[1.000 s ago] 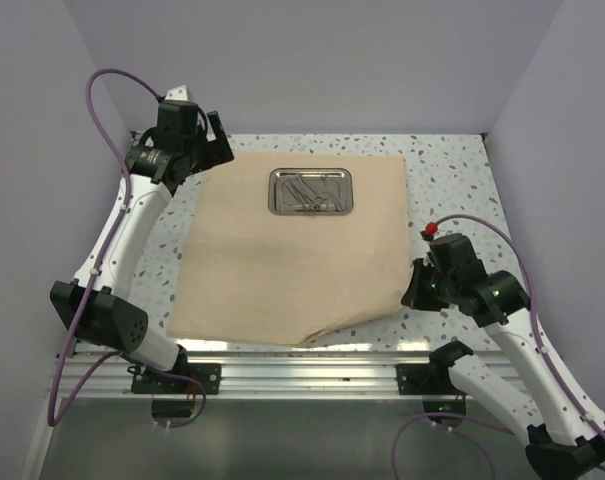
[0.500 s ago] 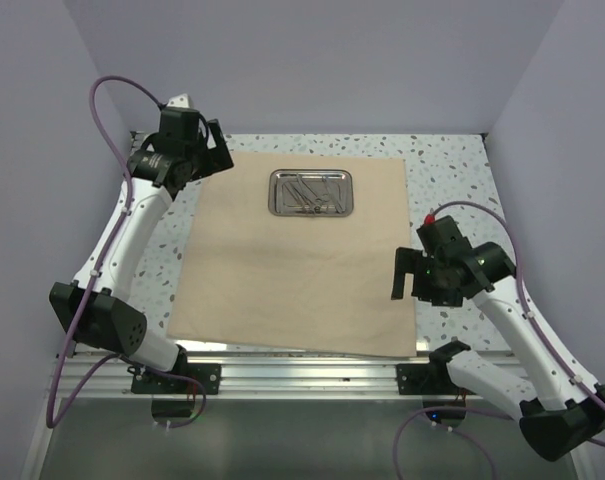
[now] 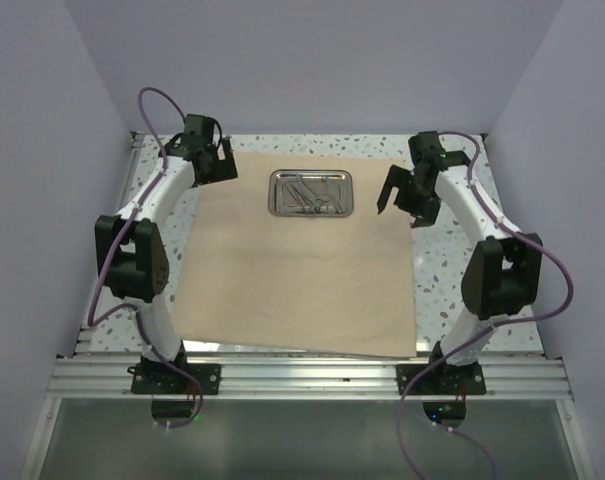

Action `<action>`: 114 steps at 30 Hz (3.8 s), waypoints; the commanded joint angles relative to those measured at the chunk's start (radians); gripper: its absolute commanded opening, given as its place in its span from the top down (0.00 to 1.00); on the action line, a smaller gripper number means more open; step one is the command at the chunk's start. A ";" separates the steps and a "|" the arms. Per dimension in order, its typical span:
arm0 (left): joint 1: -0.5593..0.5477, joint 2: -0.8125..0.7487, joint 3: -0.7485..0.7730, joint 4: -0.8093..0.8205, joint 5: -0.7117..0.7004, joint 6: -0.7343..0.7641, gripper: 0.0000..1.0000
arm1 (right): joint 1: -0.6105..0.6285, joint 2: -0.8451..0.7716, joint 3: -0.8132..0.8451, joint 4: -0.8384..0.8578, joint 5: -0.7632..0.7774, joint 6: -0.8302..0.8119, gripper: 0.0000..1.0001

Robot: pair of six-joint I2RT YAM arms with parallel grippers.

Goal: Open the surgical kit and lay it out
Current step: Smooth out the surgical kit at the center of the board.

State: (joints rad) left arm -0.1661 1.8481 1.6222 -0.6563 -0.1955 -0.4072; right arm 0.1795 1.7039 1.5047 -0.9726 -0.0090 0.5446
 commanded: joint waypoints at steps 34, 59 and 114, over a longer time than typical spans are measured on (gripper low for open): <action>0.166 0.628 0.469 0.213 0.199 -0.011 1.00 | -0.152 0.990 0.982 0.034 0.012 0.040 1.00; 0.205 0.076 0.081 0.170 0.180 -0.048 0.04 | -0.203 0.525 0.628 0.077 -0.023 0.060 0.03; -0.432 -0.485 -0.453 -0.144 0.239 -0.196 0.00 | 0.207 -0.023 -0.137 0.035 -0.220 -0.132 0.23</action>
State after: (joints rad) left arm -0.6025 1.3506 0.9596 -0.7624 0.1608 -0.6769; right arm 0.3904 1.7557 1.2583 -0.8848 -0.2573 0.4454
